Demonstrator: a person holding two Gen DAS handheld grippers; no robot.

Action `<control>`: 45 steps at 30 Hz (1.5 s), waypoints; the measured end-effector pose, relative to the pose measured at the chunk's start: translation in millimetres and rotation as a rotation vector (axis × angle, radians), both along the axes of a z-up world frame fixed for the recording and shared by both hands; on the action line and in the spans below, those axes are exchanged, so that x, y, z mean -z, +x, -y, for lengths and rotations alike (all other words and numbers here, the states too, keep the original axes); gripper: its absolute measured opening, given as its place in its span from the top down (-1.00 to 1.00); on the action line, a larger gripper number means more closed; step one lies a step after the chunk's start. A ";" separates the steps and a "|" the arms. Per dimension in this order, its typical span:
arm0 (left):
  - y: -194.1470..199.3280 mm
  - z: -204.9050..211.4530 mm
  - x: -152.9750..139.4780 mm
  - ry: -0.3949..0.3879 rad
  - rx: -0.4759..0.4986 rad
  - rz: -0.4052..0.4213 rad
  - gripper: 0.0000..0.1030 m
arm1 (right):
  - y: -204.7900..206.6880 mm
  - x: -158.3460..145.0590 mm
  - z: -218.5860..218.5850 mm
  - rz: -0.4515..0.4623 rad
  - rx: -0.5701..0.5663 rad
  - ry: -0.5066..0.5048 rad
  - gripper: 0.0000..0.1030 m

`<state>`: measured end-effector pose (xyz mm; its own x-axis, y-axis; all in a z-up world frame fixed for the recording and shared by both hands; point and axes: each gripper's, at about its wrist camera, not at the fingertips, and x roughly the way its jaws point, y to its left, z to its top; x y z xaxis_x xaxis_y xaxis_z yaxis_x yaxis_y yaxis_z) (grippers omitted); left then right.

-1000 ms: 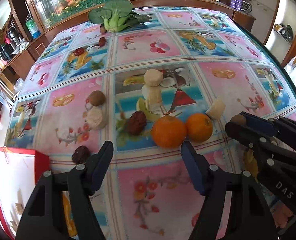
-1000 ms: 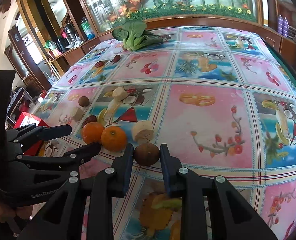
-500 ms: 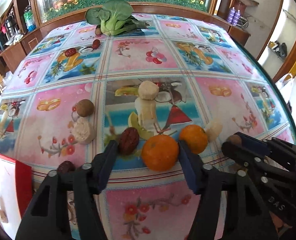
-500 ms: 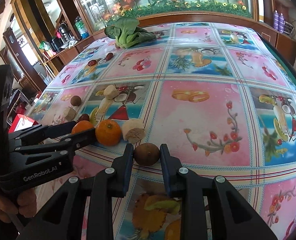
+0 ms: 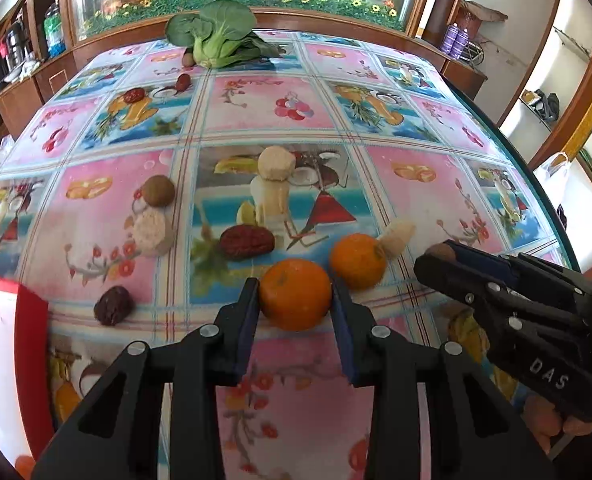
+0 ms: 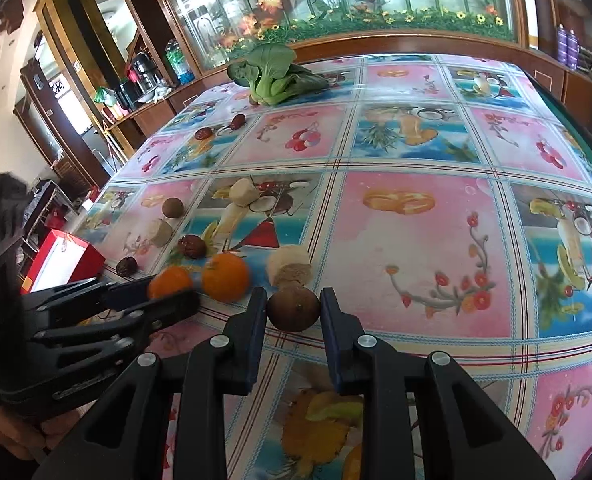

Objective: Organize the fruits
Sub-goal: 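Grasp an orange with the left gripper while the right lifts the kiwi, then carry kiwi and orange over the tray, open the right gripper to drop kiwi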

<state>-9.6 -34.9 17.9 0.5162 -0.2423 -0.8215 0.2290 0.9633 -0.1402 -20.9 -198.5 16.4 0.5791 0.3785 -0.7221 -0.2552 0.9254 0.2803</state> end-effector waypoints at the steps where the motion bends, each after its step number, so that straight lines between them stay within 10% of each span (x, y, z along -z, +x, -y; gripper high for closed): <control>1: -3.0 -1.8 -1.0 -0.002 -0.005 0.000 0.28 | 0.4 0.4 0.0 -0.001 0.000 0.002 0.50; 20: -85.5 -56.5 -36.0 0.022 -0.091 0.094 0.28 | -47.9 -24.5 -83.3 0.123 -0.145 0.137 0.50; 45: -164.4 -216.3 -38.3 0.027 -0.403 0.135 0.28 | -91.5 -32.1 -235.0 0.155 -0.412 0.059 0.50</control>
